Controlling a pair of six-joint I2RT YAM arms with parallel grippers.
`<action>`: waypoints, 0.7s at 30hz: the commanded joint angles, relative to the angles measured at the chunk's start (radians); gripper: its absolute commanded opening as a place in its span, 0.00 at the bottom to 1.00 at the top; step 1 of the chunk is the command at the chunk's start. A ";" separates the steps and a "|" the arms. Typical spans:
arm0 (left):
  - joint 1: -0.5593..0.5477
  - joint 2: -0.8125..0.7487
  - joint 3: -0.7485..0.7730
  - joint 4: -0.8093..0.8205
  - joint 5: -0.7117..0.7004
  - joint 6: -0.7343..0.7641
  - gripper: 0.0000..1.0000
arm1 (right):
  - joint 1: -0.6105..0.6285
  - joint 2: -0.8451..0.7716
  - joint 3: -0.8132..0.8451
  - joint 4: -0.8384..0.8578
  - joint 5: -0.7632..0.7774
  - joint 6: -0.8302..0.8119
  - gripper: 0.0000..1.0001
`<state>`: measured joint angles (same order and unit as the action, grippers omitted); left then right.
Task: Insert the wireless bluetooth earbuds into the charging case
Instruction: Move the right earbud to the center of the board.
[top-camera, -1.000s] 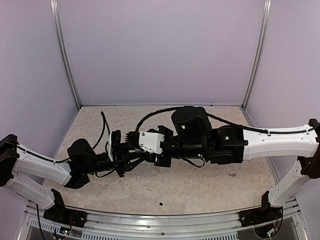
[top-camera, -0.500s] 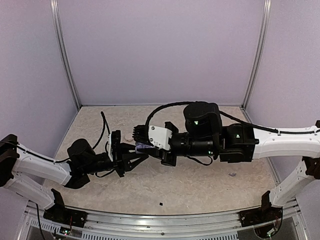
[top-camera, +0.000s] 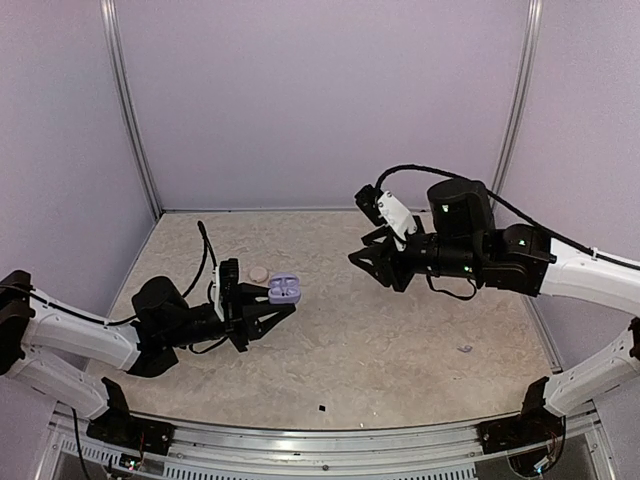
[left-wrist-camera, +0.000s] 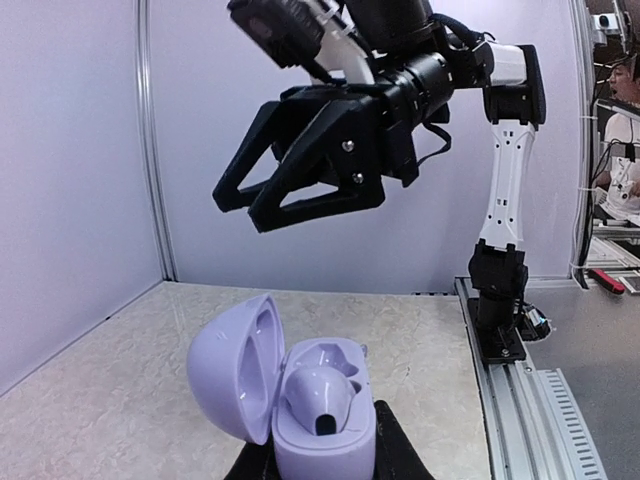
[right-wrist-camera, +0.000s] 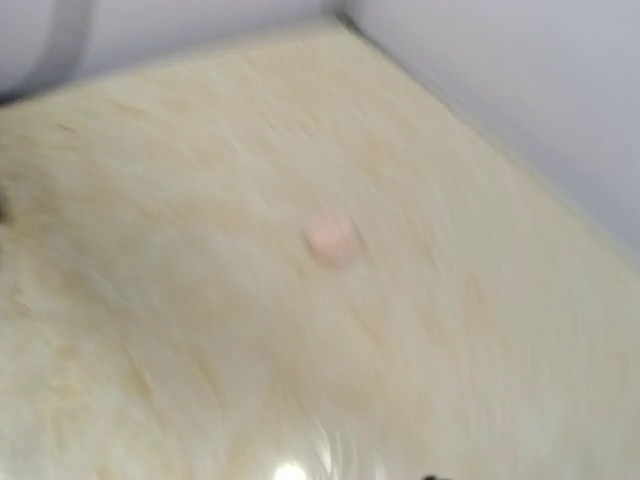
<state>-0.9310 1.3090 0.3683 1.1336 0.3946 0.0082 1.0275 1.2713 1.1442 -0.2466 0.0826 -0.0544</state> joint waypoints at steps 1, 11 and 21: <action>0.008 0.001 -0.008 0.040 -0.008 -0.003 0.03 | -0.126 -0.005 -0.050 -0.290 -0.006 0.305 0.45; 0.017 0.044 -0.021 0.095 -0.002 -0.039 0.03 | -0.340 -0.136 -0.373 -0.431 -0.051 0.791 0.43; 0.032 0.098 -0.022 0.163 0.019 -0.064 0.03 | -0.409 -0.101 -0.445 -0.573 0.080 1.171 0.58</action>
<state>-0.9100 1.3949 0.3534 1.2350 0.3965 -0.0410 0.6479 1.1412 0.6865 -0.7334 0.0788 0.9360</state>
